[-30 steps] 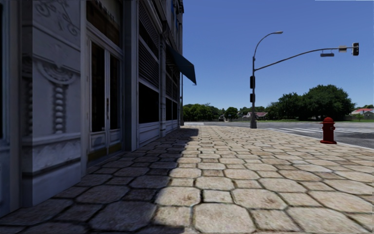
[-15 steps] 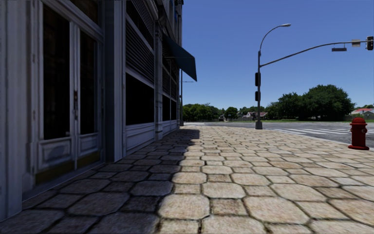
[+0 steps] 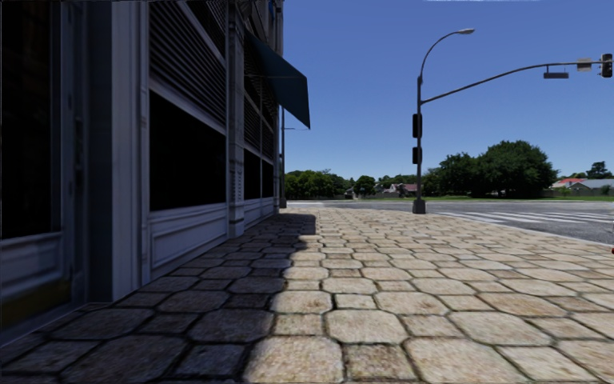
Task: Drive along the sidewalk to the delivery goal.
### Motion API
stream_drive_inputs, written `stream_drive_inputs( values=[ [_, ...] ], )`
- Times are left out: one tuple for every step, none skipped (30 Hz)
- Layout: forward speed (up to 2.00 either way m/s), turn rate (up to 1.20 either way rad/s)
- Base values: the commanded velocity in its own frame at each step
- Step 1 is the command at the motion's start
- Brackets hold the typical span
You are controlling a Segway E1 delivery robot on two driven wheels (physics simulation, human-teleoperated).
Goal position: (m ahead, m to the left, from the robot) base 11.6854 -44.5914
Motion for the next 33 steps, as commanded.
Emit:
stream_drive_inputs(
  values=[
    [2.0,-0.29],
    [2.0,-0.29],
    [2.0,-0.29],
    [2.0,-0.29],
    [2.0,-0.29],
    [2.0,-0.29],
    [2.0,-0.29],
    [2.0,-0.29],
    [2.0,-0.29],
    [2.0,-0.29],
    [2.0,-0.29],
    [2.0,-0.29],
    [2.0,-0.29],
    [2.0,-0.29],
    [2.0,-0.29],
    [2.0,-0.29],
    [2.0,-0.29],
    [2.0,-0.29],
    [2.0,-0.29],
    [2.0,-0.29],
    [2.0,-0.29],
    [2.0,-0.29],
    [2.0,-0.29],
    [2.0,-0.29],
    [2.0,-0.29],
    [2.0,-0.29],
    [2.0,-0.29],
    [2.0,-0.29],
    [2.0,-0.29],
    [2.0,-0.29],
    [2.0,-0.29],
    [2.0,-0.29],
    [2.0,-0.29]
  ],
)
